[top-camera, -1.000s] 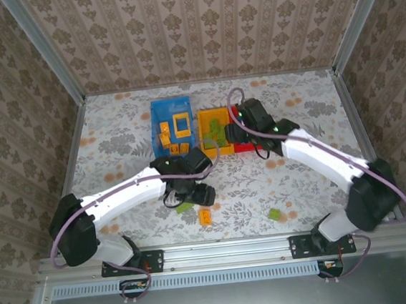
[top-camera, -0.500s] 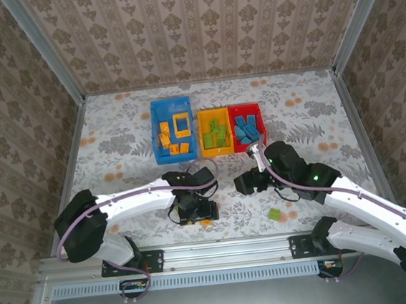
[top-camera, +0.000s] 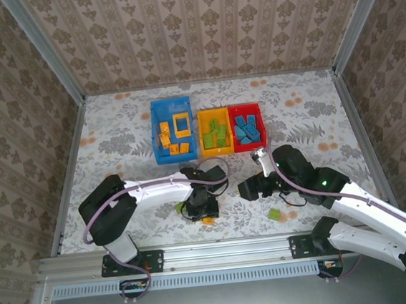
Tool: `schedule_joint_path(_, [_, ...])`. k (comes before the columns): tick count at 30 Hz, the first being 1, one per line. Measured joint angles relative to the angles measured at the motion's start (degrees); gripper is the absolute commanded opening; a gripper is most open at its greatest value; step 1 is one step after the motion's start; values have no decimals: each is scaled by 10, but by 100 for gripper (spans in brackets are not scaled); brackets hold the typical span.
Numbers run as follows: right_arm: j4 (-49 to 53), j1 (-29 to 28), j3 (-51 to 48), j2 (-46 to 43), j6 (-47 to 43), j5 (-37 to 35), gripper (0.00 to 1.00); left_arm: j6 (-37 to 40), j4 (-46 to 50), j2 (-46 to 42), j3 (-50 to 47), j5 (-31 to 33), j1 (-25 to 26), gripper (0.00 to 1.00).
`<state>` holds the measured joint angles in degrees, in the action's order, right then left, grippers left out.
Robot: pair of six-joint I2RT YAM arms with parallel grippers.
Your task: Sort the legos into containers by color
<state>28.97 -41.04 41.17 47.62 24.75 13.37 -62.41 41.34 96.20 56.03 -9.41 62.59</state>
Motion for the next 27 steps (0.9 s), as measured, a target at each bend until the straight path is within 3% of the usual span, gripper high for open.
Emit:
schedule_joint_path(8, [0, 0, 0, -19, 5, 2, 78, 32, 67, -21, 78, 50, -21, 32])
schedule_joint_path(18, [-21, -16, 51, 37, -19, -9, 77, 147, 117, -64, 249, 82, -220, 31])
schedule_joint_path(22, [-39, -25, 93, 85, -37, -26, 77, 198, 127, -15, 311, 89, -282, 31])
schedule_joint_path(27, [-57, -34, 130, 137, -53, -46, 77, 242, 126, 81, 376, 93, -323, 31])
